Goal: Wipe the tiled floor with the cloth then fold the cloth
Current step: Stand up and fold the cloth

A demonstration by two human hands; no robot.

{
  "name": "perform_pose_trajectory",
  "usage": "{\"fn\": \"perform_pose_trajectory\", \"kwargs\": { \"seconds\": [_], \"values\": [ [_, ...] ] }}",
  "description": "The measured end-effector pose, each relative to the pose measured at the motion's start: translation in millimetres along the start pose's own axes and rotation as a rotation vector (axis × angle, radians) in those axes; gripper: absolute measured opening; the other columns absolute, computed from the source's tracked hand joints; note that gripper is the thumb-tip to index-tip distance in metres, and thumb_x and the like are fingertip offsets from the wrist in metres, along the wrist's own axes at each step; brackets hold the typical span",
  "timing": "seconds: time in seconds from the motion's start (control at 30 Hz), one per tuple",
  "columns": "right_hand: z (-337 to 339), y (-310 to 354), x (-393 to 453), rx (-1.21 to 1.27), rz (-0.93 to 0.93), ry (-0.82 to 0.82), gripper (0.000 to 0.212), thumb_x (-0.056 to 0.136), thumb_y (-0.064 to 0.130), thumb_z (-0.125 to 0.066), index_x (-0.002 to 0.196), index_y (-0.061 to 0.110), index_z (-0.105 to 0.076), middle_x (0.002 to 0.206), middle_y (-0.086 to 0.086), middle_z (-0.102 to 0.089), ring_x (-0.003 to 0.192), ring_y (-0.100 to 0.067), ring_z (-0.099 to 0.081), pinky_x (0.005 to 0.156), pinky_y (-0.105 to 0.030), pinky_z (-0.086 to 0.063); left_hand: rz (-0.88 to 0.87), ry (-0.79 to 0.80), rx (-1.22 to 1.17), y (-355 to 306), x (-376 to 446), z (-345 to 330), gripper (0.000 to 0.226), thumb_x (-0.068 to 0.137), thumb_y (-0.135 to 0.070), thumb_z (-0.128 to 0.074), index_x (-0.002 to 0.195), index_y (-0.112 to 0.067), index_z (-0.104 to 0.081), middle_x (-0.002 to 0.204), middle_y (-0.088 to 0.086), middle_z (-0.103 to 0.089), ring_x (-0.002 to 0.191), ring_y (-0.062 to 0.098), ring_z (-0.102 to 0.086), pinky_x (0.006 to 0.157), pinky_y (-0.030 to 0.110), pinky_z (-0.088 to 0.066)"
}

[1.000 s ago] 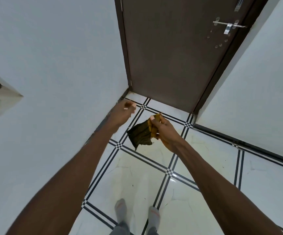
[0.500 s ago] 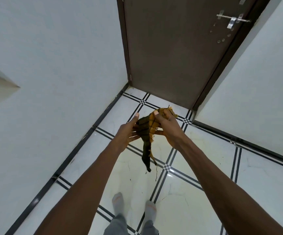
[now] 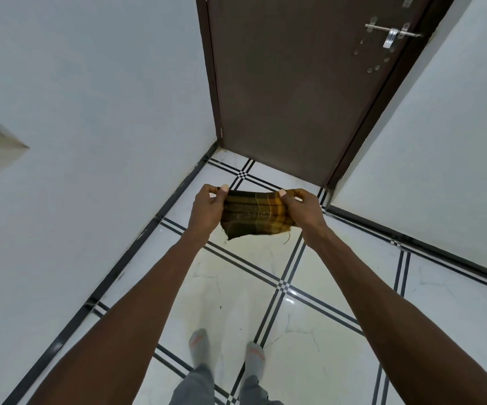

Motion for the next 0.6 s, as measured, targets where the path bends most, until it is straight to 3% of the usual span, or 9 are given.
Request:
{"fn": "perform_pose_trajectory", "kwargs": {
  "seconds": [0.13,0.23,0.37,0.47,0.6],
  "values": [
    [-2.2,6.3,-3.9,0.094,-0.08,0.179,0.06,0.09,0.031,-0.081,0.138,0.012,-0.05,0.115,-0.011,-0.069,0.108,-0.028,-0.071,0.082,-0.037,-0.061,0.112,-0.012,-0.137,-2.0,2.1,8.1,0.05,0.095,-0.045,-0.069,0.132,-0.017,-0.051,0.118,0.002,-0.061,0.105,0.017,-0.063,0.095,0.035,-0.053],
    [3.0,16.3,-5.2,0.037,0.026,0.279,0.08,0.082,0.02,-0.088,0.146,0.026,-0.041,0.122,-0.011,-0.065,0.111,-0.024,-0.066,0.087,-0.036,-0.057,0.023,0.118,-0.18,-4.5,3.3,14.4,0.047,0.088,-0.033,-0.08,0.126,-0.016,-0.057,0.11,0.008,-0.075,0.104,0.022,-0.072,0.092,0.033,-0.058],
    [3.6,27.9,-6.6,-0.374,0.242,0.327,0.055,0.08,0.022,-0.09,0.129,0.024,-0.066,0.124,-0.006,-0.068,0.118,-0.025,-0.064,0.097,-0.04,-0.058,-0.146,0.222,-0.037,-11.6,1.0,22.9,0.041,0.084,-0.015,-0.084,0.122,-0.008,-0.071,0.113,0.009,-0.076,0.107,0.017,-0.072,0.095,0.029,-0.06],
    [-3.1,35.3,-11.3,-0.706,0.406,0.268,0.043,0.082,0.016,-0.087,0.123,0.017,-0.073,0.115,-0.001,-0.068,0.112,-0.02,-0.061,0.09,-0.033,-0.051,-0.229,0.202,0.12,-14.5,-3.4,25.6,0.046,0.08,-0.014,-0.087,0.124,-0.011,-0.073,0.118,0.006,-0.075,0.111,0.016,-0.07,0.098,0.029,-0.058],
    [-11.6,42.1,-16.8,-0.829,0.571,0.137,0.028,0.088,0.008,-0.078,0.115,0.017,-0.08,0.107,-0.006,-0.074,0.101,-0.021,-0.066,0.087,-0.032,-0.054,-0.361,0.14,0.389,-17.2,-10.4,24.4,0.056,0.076,-0.015,-0.09,0.128,-0.01,-0.071,0.122,0.008,-0.073,0.109,0.017,-0.067,0.098,0.025,-0.052]
  ]
}}
Point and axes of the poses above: each hand's wrist, its own x-axis towards the middle knuckle, its own z-axis out of the back of the hand, y = z × x, the point moved 5 cm from there along x, towards the middle knuckle
